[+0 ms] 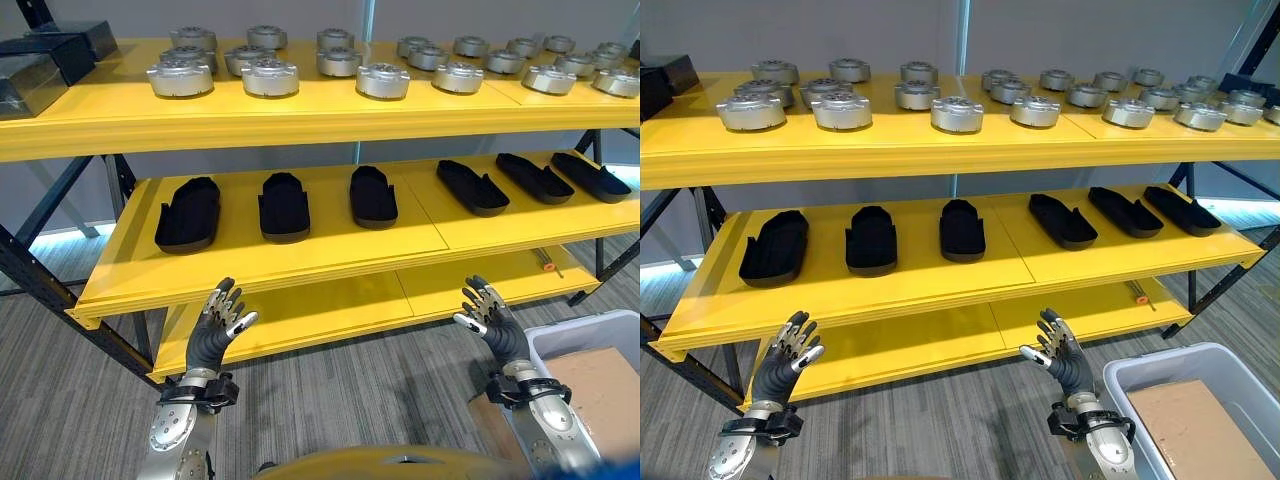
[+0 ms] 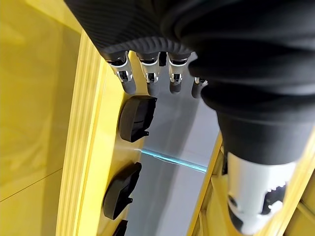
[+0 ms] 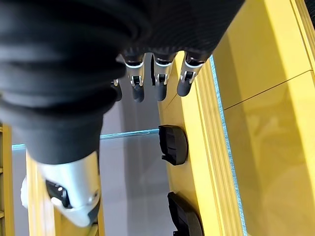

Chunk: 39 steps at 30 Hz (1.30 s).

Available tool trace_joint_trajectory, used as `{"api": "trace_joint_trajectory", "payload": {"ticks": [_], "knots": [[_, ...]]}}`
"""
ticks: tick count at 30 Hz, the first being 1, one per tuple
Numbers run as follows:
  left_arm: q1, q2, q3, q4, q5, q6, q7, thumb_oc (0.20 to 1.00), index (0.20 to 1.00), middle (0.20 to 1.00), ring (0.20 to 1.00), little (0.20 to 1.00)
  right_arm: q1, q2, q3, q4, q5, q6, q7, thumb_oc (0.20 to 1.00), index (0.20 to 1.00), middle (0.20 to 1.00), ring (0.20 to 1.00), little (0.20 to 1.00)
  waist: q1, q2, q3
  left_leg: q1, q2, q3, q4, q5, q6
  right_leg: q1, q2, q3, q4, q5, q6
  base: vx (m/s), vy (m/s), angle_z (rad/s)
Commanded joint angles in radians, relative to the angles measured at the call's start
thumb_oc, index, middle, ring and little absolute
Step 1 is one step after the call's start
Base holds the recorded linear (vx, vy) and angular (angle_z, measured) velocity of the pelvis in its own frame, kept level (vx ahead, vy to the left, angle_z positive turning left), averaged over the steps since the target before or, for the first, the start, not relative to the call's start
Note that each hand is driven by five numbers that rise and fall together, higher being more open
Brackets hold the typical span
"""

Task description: Move parts from the plastic box to the shelf.

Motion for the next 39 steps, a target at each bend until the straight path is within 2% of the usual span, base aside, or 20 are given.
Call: {"api": "trace_joint_trajectory", "payload": {"ticks": [1, 13, 17, 21, 22, 25, 27, 29, 30, 31, 33, 34, 35, 36, 38, 39], "knots": [[-0.054, 0.029, 0.021, -0.061, -0.004, -0.045, -0.004, 1.000, 1.000, 1.000, 1.000, 1.000, -0.052, 0.000, -0.011, -0.045, 0.023, -0.046, -0.010, 1.000, 1.000, 1.000, 1.000, 1.000, 0.000, -0.034, 0.027, -0.021, 0.010, 0.006, 0.040, -0.050, 0.044, -0.044, -0.038, 0.037, 0.022, 0.066, 0.023, 0.00, 0.000, 0.00], [-0.317, 0.050, -0.064, -0.074, 0.009, -0.088, 0.078, 1.000, 1.000, 1.000, 1.000, 1.000, -0.054, -0.016, -0.012, -0.054, -0.004, -0.052, -0.028, 1.000, 1.000, 1.000, 1.000, 1.000, -0.053, 0.000, 0.049, -0.006, 0.035, 0.044, 0.033, -0.041, 0.030, -0.089, -0.020, 0.083, 0.058, 0.043, 0.012, 0.01, -0.026, -0.11], [-0.384, 0.045, -0.077, -0.069, 0.002, -0.103, 0.108, 1.000, 1.000, 1.000, 1.000, 1.000, -0.065, -0.029, -0.016, -0.061, -0.013, -0.054, -0.028, 1.000, 1.000, 1.000, 1.000, 1.000, -0.075, 0.019, 0.063, 0.009, 0.051, 0.069, 0.044, -0.047, 0.026, -0.122, 0.001, 0.123, 0.110, 0.018, 0.003, 0.02, -0.045, -0.25], [-0.435, 0.026, -0.088, -0.059, -0.027, -0.120, 0.121, 1.000, 1.000, 1.000, 1.000, 1.000, -0.083, -0.058, -0.029, -0.065, -0.025, -0.065, -0.025, 1.000, 1.000, 1.000, 1.000, 1.000, -0.100, 0.043, 0.072, 0.000, 0.091, 0.075, 0.082, -0.038, 0.015, -0.163, 0.050, 0.155, 0.175, -0.033, -0.031, 0.01, -0.164, -0.32], [-0.434, 0.011, -0.100, -0.067, -0.047, -0.116, 0.111, 1.000, 1.000, 1.000, 1.000, 1.000, -0.091, -0.076, -0.038, -0.072, -0.024, -0.071, -0.023, 1.000, 1.000, 1.000, 1.000, 1.000, -0.102, 0.053, 0.071, -0.017, 0.117, 0.066, 0.098, -0.019, 0.007, -0.170, 0.080, 0.152, 0.187, -0.053, -0.054, 0.00, -0.253, -0.08], [-0.417, 0.003, -0.110, -0.078, -0.057, -0.108, 0.091, 1.000, 1.000, 1.000, 1.000, 1.000, -0.086, -0.094, -0.055, -0.085, -0.028, -0.082, -0.019, 1.000, 1.000, 1.000, 1.000, 1.000, -0.099, 0.060, 0.071, -0.040, 0.139, 0.039, 0.129, 0.016, 0.000, -0.165, 0.111, 0.149, 0.192, -0.072, -0.082, 0.00, -0.202, -0.03], [-0.403, -0.001, -0.113, -0.091, -0.068, -0.102, 0.079, 1.000, 1.000, 1.000, 1.000, 1.000, -0.083, -0.102, -0.063, -0.083, -0.034, -0.088, -0.022, 1.000, 1.000, 1.000, 1.000, 1.000, -0.088, 0.059, 0.082, -0.090, 0.148, -0.005, 0.217, 0.055, -0.002, -0.151, 0.137, 0.144, 0.183, -0.078, -0.112, -0.03, -0.200, 0.01], [-0.403, -0.003, -0.119, -0.100, -0.077, -0.097, 0.072, 1.000, 1.000, 1.000, 1.000, 1.000, -0.081, -0.114, -0.077, -0.083, -0.041, -0.096, -0.030, 1.000, 1.000, 1.000, 1.000, 1.000, -0.075, 0.041, 0.113, -0.152, 0.114, -0.044, 0.340, 0.055, 0.009, -0.124, 0.140, 0.132, 0.173, -0.087, -0.136, -0.03, -0.160, 0.28], [-0.401, -0.003, -0.118, -0.104, -0.076, -0.095, 0.072, 1.000, 1.000, 1.000, 1.000, 1.000, -0.083, -0.119, -0.081, -0.082, -0.052, -0.097, -0.035, 1.000, 1.000, 1.000, 1.000, 1.000, -0.068, 0.036, 0.128, -0.168, 0.090, -0.066, 0.354, 0.053, 0.014, -0.117, 0.139, 0.122, 0.174, -0.090, -0.140, 0.03, -0.090, 0.62], [-0.409, -0.001, -0.118, -0.108, -0.066, -0.087, 0.072, 1.000, 1.000, 1.000, 1.000, 1.000, -0.096, -0.116, -0.090, -0.077, -0.066, -0.101, -0.050, 1.000, 1.000, 1.000, 1.000, 1.000, -0.047, 0.017, 0.149, -0.244, 0.008, -0.096, 0.322, 0.012, 0.034, -0.093, 0.129, 0.108, 0.167, -0.103, -0.138, 0.07, -0.027, 0.54], [-0.392, 0.001, -0.107, -0.120, -0.050, -0.088, 0.083, 1.000, 1.000, 1.000, 1.000, 1.000, -0.106, -0.113, -0.088, -0.058, -0.090, -0.104, -0.064, 1.000, 1.000, 1.000, 1.000, 1.000, -0.001, 0.016, 0.175, -0.335, -0.036, -0.169, 0.214, 0.091, 0.031, -0.083, 0.156, 0.117, 0.169, -0.106, -0.133, 0.08, 0.039, 0.61], [-0.394, 0.001, -0.095, -0.116, -0.039, -0.095, 0.091, 1.000, 1.000, 1.000, 1.000, 1.000, -0.121, -0.110, -0.085, -0.041, -0.101, -0.109, -0.075, 1.000, 1.000, 1.000, 1.000, 1.000, 0.023, 0.024, 0.187, -0.367, -0.072, -0.228, 0.172, 0.106, 0.027, -0.081, 0.170, 0.132, 0.181, -0.122, -0.128, 0.06, 0.072, 0.47], [-0.395, 0.002, -0.095, -0.116, -0.039, -0.095, 0.091, 1.000, 1.000, 1.000, 1.000, 1.000, -0.123, -0.110, -0.084, -0.039, -0.101, -0.110, -0.076, 1.000, 1.000, 1.000, 1.000, 1.000, 0.022, 0.022, 0.188, -0.365, -0.074, -0.228, 0.170, 0.106, 0.027, -0.082, 0.168, 0.132, 0.185, -0.125, -0.128, 0.10, 0.165, 0.04], [-0.372, -0.004, -0.080, -0.119, -0.039, -0.099, 0.092, 1.000, 1.000, 1.000, 1.000, 1.000, -0.133, -0.099, -0.075, -0.033, -0.105, -0.107, -0.071, 1.000, 1.000, 1.000, 1.000, 1.000, 0.030, 0.026, 0.189, -0.362, -0.083, -0.265, 0.190, 0.084, 0.039, -0.078, 0.167, 0.159, 0.205, -0.149, -0.125, 0.07, 0.113, -0.41], [-0.357, -0.004, -0.071, -0.126, -0.041, -0.101, 0.093, 1.000, 1.000, 1.000, 1.000, 1.000, -0.129, -0.086, -0.072, -0.036, -0.103, -0.108, -0.065, 1.000, 1.000, 1.000, 1.000, 1.000, 0.037, 0.020, 0.188, -0.355, -0.094, -0.274, 0.206, 0.063, 0.046, -0.077, 0.158, 0.177, 0.210, -0.157, -0.119, 0.10, 0.188, -0.82], [-0.354, -0.003, -0.066, -0.136, -0.042, -0.103, 0.093, 1.000, 1.000, 1.000, 1.000, 1.000, -0.115, -0.071, -0.079, -0.030, -0.096, -0.103, -0.062, 1.000, 1.000, 1.000, 1.000, 1.000, 0.034, 0.008, 0.194, -0.378, -0.105, -0.233, 0.250, 0.044, 0.054, -0.066, 0.129, 0.172, 0.214, -0.168, -0.116, 0.11, 0.188, -1.11]]}}
